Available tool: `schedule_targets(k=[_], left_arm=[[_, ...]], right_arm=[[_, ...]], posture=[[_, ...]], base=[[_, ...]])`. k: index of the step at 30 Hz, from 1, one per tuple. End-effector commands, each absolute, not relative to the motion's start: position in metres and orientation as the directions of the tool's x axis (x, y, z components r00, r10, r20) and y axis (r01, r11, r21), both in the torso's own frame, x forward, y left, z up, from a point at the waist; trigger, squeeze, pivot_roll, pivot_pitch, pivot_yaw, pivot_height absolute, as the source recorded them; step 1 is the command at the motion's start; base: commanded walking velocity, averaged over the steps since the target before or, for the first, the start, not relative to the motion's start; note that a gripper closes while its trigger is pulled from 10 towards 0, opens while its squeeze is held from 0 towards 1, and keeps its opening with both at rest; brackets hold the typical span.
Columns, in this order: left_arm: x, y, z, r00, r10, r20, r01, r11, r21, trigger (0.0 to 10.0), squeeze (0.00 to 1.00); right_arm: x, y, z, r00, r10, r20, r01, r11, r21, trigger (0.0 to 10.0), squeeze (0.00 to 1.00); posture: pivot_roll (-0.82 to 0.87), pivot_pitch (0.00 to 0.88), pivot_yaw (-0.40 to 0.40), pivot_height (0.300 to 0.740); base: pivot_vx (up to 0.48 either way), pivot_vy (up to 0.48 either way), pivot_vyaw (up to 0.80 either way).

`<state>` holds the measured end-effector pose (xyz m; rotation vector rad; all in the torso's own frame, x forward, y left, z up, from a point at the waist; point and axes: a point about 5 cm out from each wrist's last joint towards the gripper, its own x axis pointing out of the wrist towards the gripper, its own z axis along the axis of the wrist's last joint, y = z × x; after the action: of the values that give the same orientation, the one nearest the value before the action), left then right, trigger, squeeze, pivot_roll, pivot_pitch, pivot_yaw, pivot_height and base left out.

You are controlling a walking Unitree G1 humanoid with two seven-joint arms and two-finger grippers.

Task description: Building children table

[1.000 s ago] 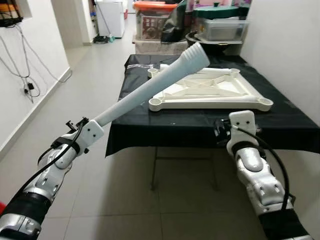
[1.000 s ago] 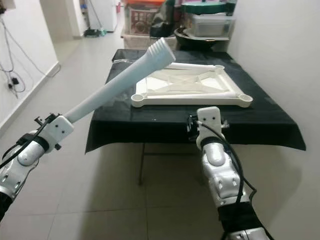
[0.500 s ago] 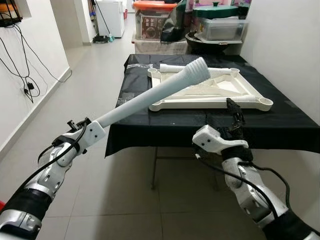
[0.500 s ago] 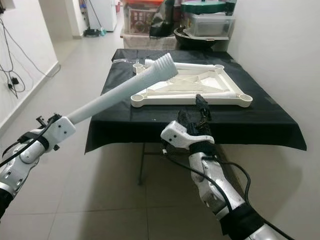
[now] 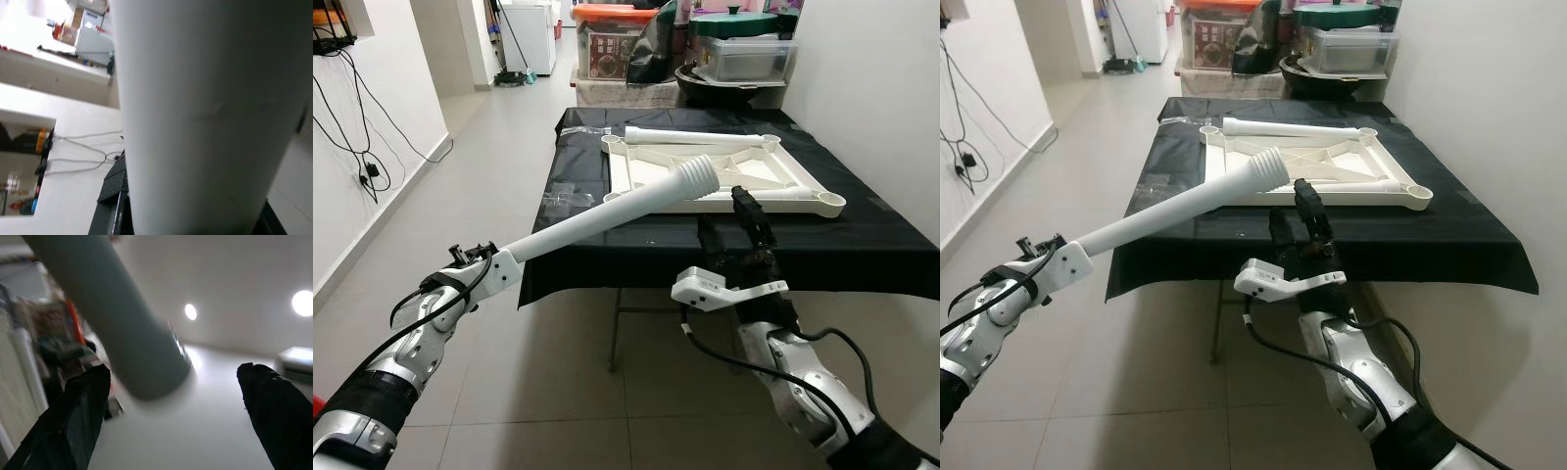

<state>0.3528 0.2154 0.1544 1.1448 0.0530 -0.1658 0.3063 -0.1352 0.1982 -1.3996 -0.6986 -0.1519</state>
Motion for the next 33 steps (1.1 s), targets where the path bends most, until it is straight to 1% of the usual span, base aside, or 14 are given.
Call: schedule_targets(k=[1, 3, 6, 8, 12, 15, 18, 22, 24, 26, 28, 29, 31, 33], left_arm=[[0.355, 0.207, 0.156, 0.984, -0.126, -0.125, 0.165, 0.388, 0.907, 10.0, 0.00], [0.358, 0.201, 0.157, 0.983, -0.137, -0.126, 0.168, 0.362, 0.917, 10.0, 0.00], [0.358, 0.198, 0.156, 0.980, -0.149, -0.133, 0.179, 0.354, 0.918, 10.0, 0.00], [0.358, 0.194, 0.154, 0.976, -0.163, -0.143, 0.192, 0.342, 0.920, 10.0, 0.00], [0.357, 0.190, 0.150, 0.969, -0.180, -0.169, 0.219, 0.308, 0.926, 10.0, 0.00], [0.354, 0.182, 0.143, 0.955, -0.213, -0.208, 0.260, 0.253, 0.932, 10.0, 0.00], [0.353, 0.180, 0.140, 0.949, -0.223, -0.221, 0.272, 0.231, 0.934, 10.0, 0.00], [0.351, 0.174, 0.133, 0.927, -0.253, -0.276, 0.312, 0.114, 0.943, 10.0, 0.00], [0.351, 0.175, 0.131, 0.922, -0.250, -0.297, 0.327, 0.089, 0.941, 10.0, 0.00], [0.352, 0.176, 0.130, 0.921, -0.241, -0.307, 0.335, 0.083, 0.938, 10.0, 0.00], [0.352, 0.177, 0.130, 0.921, -0.238, -0.309, 0.337, 0.084, 0.938, 10.0, 0.00], [0.354, 0.173, 0.130, 0.922, -0.230, -0.312, 0.344, 0.116, 0.932, 10.0, 0.00], [0.354, 0.173, 0.130, 0.922, -0.230, -0.312, 0.344, 0.116, 0.932, 10.0, 0.00], [0.355, 0.165, 0.129, 0.918, -0.237, -0.317, 0.357, 0.146, 0.923, 10.0, 0.00]], right_arm=[[0.305, -0.126, 0.190, 0.798, 0.351, 0.489, 0.455, 0.181, -0.872, 10.0, 0.00], [0.308, -0.119, 0.188, 0.794, 0.396, 0.461, 0.439, 0.150, -0.886, 10.0, 0.00], [0.311, -0.115, 0.186, 0.803, 0.419, 0.425, 0.411, 0.128, -0.903, 10.0, 0.00], [0.315, -0.114, 0.183, 0.816, 0.426, 0.391, 0.384, 0.107, -0.917, 10.0, 0.00], [0.318, -0.113, 0.186, 0.816, 0.428, 0.389, 0.390, 0.090, -0.916, 10.0, 0.00], [0.325, -0.112, 0.185, 0.836, 0.427, 0.346, 0.363, 0.044, -0.931, 10.0, 0.00], [0.327, -0.111, 0.183, 0.844, 0.428, 0.324, 0.347, 0.025, -0.938, 10.0, 0.00], [0.335, -0.109, 0.173, 0.883, 0.418, 0.213, 0.256, -0.048, -0.965, 10.0, 0.00], [0.338, -0.108, 0.167, 0.905, 0.401, 0.144, 0.189, -0.074, -0.979, 10.0, 0.00], [0.339, -0.108, 0.162, 0.918, 0.385, 0.092, 0.136, -0.088, -0.987, 10.0, 0.00], [0.340, -0.107, 0.162, 0.920, 0.382, 0.085, 0.129, -0.091, -0.987, 10.0, 0.00], [0.341, -0.106, 0.158, 0.934, 0.355, 0.040, 0.078, -0.094, -0.993, 10.0, 0.00], [0.341, -0.106, 0.158, 0.934, 0.355, 0.040, 0.078, -0.094, -0.993, 10.0, 0.00], [0.343, -0.104, 0.157, 0.941, 0.338, 0.017, 0.050, -0.087, -0.995, 10.0, 0.00]], posture=[[0.10, 0.000, -0.029, 0.740], [0.09, 0.000, -0.028, 0.740], [0.09, 0.000, -0.024, 0.740], [0.09, 0.000, -0.026, 0.740], [0.10, 0.000, -0.025, 0.740], [0.09, 0.000, -0.024, 0.740], [0.09, 0.000, -0.026, 0.740], [0.09, 0.000, -0.023, 0.740], [0.09, 0.000, -0.022, 0.740], [0.09, 0.000, -0.020, 0.740], [0.09, 0.000, -0.020, 0.740], [0.09, 0.000, -0.017, 0.740], [0.09, 0.000, -0.017, 0.740], [0.09, 0.000, -0.018, 0.740]], base=[[0.000, 0.000, 0.00], [0.000, 0.000, 0.00], [0.000, 0.000, 0.00], [0.000, 0.000, 0.00], [0.000, 0.000, 0.00], [0.000, 0.000, 0.00], [0.000, 0.000, 0.00], [0.000, 0.000, 0.00], [0.000, 0.000, 0.00], [0.000, 0.000, 0.00], [0.000, 0.000, 0.00], [0.000, 0.000, 0.00], [0.000, 0.000, 0.00], [0.000, 0.000, 0.00]])
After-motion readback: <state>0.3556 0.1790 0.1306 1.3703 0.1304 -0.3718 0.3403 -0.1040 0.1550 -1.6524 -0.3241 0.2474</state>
